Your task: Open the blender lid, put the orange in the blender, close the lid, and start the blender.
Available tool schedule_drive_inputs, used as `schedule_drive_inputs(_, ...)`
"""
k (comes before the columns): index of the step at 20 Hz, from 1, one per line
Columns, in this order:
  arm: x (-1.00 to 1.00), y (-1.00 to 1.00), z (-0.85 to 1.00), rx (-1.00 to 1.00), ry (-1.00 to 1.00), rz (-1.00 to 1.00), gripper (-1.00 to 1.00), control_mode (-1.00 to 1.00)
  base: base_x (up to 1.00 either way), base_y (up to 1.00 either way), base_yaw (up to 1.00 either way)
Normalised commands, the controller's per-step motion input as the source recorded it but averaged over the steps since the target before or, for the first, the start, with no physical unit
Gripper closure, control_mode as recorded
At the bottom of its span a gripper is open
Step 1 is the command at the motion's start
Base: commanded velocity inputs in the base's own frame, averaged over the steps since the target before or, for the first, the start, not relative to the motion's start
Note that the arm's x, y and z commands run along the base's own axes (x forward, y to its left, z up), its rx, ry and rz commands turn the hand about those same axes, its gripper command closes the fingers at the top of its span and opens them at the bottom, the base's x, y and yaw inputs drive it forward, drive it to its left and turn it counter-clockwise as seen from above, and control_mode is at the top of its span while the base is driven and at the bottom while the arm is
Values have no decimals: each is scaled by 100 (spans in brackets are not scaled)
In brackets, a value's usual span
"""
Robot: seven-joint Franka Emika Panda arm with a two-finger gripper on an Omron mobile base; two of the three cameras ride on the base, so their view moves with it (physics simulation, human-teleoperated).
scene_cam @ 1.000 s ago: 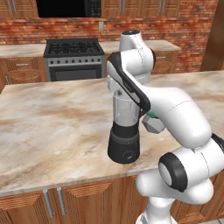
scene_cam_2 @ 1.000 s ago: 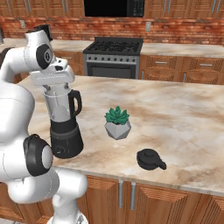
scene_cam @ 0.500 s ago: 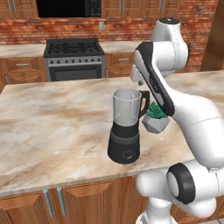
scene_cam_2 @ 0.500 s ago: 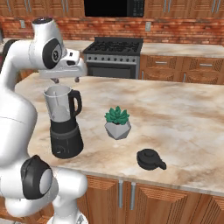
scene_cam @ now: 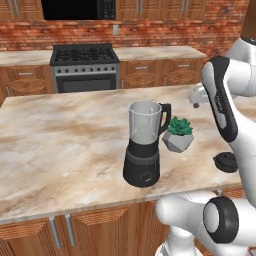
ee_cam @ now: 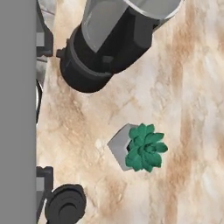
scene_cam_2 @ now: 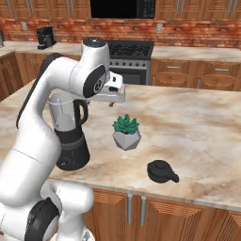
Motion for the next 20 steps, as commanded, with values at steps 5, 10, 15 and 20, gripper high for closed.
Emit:
schedule_drive_inputs(5, 0, -99, -55, 0, 0, 8, -100, -100, 0, 0, 0)
schedule_drive_inputs(10, 0, -100, -83, 0, 7, 0, -100, -100, 0, 0, 0)
schedule_drive_inputs(15, 0, -79, -94, 0, 21, -3, -100, -100, 0, 0, 0)
schedule_drive_inputs(20, 4, -43, -71, 2, 17, -4, -100, -100, 0, 0, 0)
